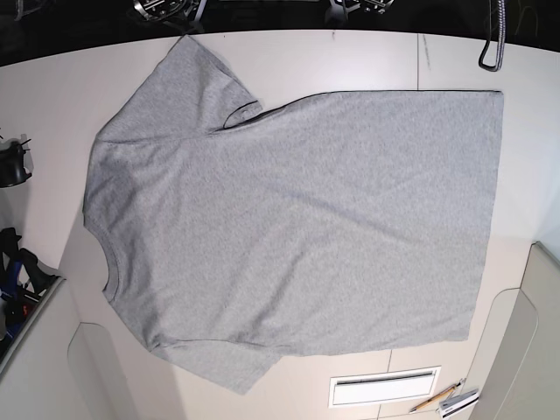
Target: Fold the T-shirt properly
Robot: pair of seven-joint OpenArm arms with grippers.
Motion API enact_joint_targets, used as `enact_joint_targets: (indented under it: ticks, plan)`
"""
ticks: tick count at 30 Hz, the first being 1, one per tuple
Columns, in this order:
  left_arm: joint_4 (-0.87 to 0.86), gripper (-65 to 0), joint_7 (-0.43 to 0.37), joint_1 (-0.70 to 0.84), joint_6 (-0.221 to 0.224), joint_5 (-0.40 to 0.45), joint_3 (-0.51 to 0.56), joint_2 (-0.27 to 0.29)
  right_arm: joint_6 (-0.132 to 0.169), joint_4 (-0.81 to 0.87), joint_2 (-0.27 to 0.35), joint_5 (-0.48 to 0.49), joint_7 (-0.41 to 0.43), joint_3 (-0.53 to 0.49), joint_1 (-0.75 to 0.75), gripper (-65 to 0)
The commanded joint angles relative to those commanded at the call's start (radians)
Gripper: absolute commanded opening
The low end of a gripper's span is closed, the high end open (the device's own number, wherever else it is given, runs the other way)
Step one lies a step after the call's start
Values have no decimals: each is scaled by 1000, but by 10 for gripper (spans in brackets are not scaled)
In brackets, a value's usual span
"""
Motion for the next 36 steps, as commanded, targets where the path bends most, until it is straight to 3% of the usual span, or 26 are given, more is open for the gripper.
enact_joint_targets:
  ticks: [4, 10, 11, 16, 21, 27, 36]
  plan:
    - [77, -551, 0, 61, 0, -11, -1, -48, 32, 74, 34, 0, 0, 0, -55, -650]
    - [228, -551, 0, 178, -1, -11, -118, -110, 32, 233, 97, 1, 0, 0, -169, -650]
    - [256, -551, 1, 201, -10, -11, -152, -116, 32, 261, 110, 1, 0, 0, -188, -650]
    - [410, -551, 65, 317, -137, -34, -317, -132, 55, 424, 190, 5, 0, 0, -304, -650]
    - [576, -551, 95, 441, -188, -82, -410, -131, 69, 618, 283, 38, 0, 0, -435, -650]
    - [847, -551, 198, 591, -188, -139, -485, -132, 84, 853, 391, 65, -27, 0, -586, -650]
    - [1263, -551, 204, 797, -188, -201, -652, -131, 85, 1210, 531, 65, -70, 0, -777, -650]
